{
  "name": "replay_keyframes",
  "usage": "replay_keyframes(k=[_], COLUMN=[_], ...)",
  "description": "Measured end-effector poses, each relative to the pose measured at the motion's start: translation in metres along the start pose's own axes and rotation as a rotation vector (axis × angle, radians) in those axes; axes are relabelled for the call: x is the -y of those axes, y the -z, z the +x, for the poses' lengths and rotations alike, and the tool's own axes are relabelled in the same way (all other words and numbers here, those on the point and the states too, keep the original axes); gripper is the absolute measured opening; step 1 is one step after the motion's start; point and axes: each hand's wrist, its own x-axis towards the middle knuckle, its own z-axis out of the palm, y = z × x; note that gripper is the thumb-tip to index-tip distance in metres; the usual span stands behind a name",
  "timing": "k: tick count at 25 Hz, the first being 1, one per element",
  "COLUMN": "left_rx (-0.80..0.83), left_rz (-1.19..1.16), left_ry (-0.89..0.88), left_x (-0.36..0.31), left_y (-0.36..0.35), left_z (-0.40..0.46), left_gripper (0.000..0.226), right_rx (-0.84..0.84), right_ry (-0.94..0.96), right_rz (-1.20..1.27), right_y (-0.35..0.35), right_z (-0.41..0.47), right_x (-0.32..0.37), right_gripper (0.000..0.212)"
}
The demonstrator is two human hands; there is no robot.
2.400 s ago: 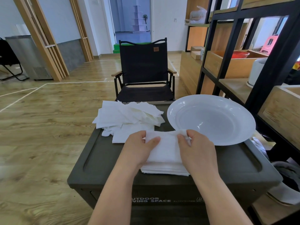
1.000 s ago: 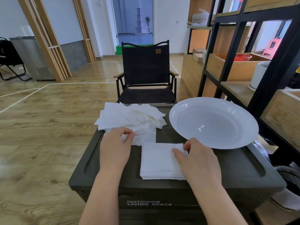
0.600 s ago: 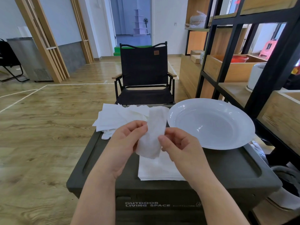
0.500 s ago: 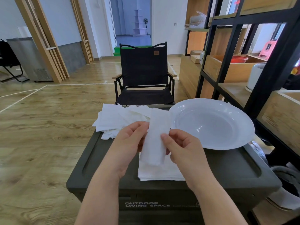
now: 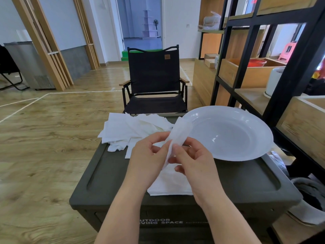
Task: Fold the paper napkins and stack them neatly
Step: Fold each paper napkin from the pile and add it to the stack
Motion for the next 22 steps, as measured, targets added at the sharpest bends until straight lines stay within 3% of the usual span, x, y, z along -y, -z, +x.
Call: replay_keyframes(k=[2, 5, 7, 11, 13, 15, 17, 18, 20, 21, 22], left_rx=[0.047, 0.235, 0.303, -0.112, -0.204, -0.189, -0.049, 0.008, -0.005, -0.051, -0.091], left_rz=[0.043, -0.147, -0.206, -0.167, -0.247, -0.259, -0.041, 0.117, 0.255, 0.224, 0.136], left_ry=[-0.014, 0.049, -0.006, -0.018, 0.001, -0.044, -0.123, -0.165, -0.248, -0.25, -0.237], left_x=[-0.006, -0.01, -0.009, -0.001, -0.005, -0.007, -0.009, -0.01, -0.017, -0.02, -0.02], left_y=[-0.003, 0.0, 0.001, -0.001, 0.006, 0.018, 0.029, 0.032, 0.033, 0.03, 0.027], left_z=[-0.003, -0.006, -0.007, -0.002, -0.002, -0.002, -0.005, -0.007, -0.01, -0.011, -0.011], left_gripper=[0.024, 0.054, 0.042, 0.011, 0.015, 0.016, 0.046, 0.051, 0.019, 0.011, 0.018], right_rx=[-0.073, -0.138, -0.127, 0.003, -0.012, -0.034, -0.027, -0.004, 0.029, 0.026, 0.017], right_ry=[0.033, 0.092, 0.154, 0.191, 0.198, 0.287, 0.552, 0.666, 0.721, 0.668, 0.553], right_rz=[-0.044, -0.13, -0.247, -0.272, -0.265, -0.436, -0.777, -0.882, -0.903, -0.829, -0.695], right_y=[0.001, 0.005, 0.007, 0.012, 0.016, 0.02, 0.023, 0.024, 0.025, 0.026, 0.026], right_z=[0.0, 0.001, 0.002, 0.002, 0.004, 0.005, 0.005, 0.005, 0.005, 0.004, 0.003], right_x=[-0.002, -0.004, -0.006, -0.001, 0.001, 0.0, -0.002, -0.003, -0.003, -0.001, 0.003], right_gripper=[0.017, 0.013, 0.013, 0.01, 0.015, 0.012, 0.01, 0.006, 0.008, 0.008, 0.008])
